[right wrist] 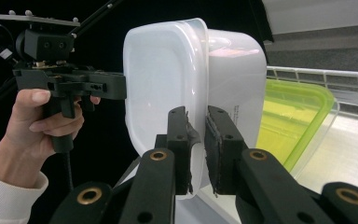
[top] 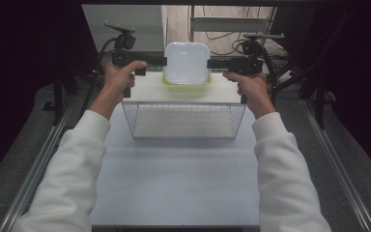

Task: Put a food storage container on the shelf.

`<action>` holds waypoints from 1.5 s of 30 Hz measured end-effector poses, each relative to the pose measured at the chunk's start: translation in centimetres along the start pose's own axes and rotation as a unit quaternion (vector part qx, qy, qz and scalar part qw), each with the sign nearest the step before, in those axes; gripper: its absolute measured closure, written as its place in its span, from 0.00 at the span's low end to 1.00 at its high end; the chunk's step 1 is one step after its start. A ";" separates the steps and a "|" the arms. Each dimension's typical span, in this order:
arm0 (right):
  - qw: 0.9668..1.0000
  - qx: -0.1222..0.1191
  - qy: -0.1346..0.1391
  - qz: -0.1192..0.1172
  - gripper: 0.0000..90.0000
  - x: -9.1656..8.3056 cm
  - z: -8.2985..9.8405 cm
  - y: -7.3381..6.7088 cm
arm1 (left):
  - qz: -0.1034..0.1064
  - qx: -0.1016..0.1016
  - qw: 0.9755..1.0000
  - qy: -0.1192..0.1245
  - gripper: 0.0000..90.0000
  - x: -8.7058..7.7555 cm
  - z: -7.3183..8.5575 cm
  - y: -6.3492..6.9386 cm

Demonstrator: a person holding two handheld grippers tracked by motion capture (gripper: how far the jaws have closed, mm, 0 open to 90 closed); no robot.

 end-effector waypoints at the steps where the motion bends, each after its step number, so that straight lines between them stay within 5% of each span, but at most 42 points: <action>1: 1.000 0.001 -0.001 0.001 0.88 0.1 -0.1 0.2 | -0.001 -0.003 1.000 0.000 0.88 0.1 -0.1 -0.2; 13: 1.000 0.028 -0.005 -0.002 0.88 1.3 -1.0 1.6 | 0.014 -0.039 0.999 0.015 0.88 0.7 -0.6 -2.0; 20: 0.998 0.063 -0.008 -0.014 0.87 1.7 -1.2 2.1 | 0.025 -0.069 0.997 0.025 0.88 0.7 -0.9 -2.7; 35: 0.988 0.154 -0.002 -0.015 0.82 3.7 -1.7 4.1 | 0.065 -0.156 0.983 0.072 0.86 1.4 -1.4 -5.8; 40: 0.983 0.182 -0.012 -0.012 0.80 4.2 -1.4 4.5 | 0.056 -0.156 0.984 0.070 0.87 1.5 -1.3 -6.0; 45: 0.983 0.184 -0.007 -0.009 0.80 4.2 -1.4 4.5 | 0.052 -0.151 0.985 0.071 0.86 1.5 -1.3 -5.9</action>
Point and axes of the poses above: each handheld gripper's, and its own axes: x roughly forward along the jaws, z roughly out of its underside, y roughly to its right, the point moved 1 cm from there along x, roughly forward along the jaws, and after that the axes turned 14 degrees about z, right-handed, at the moved point
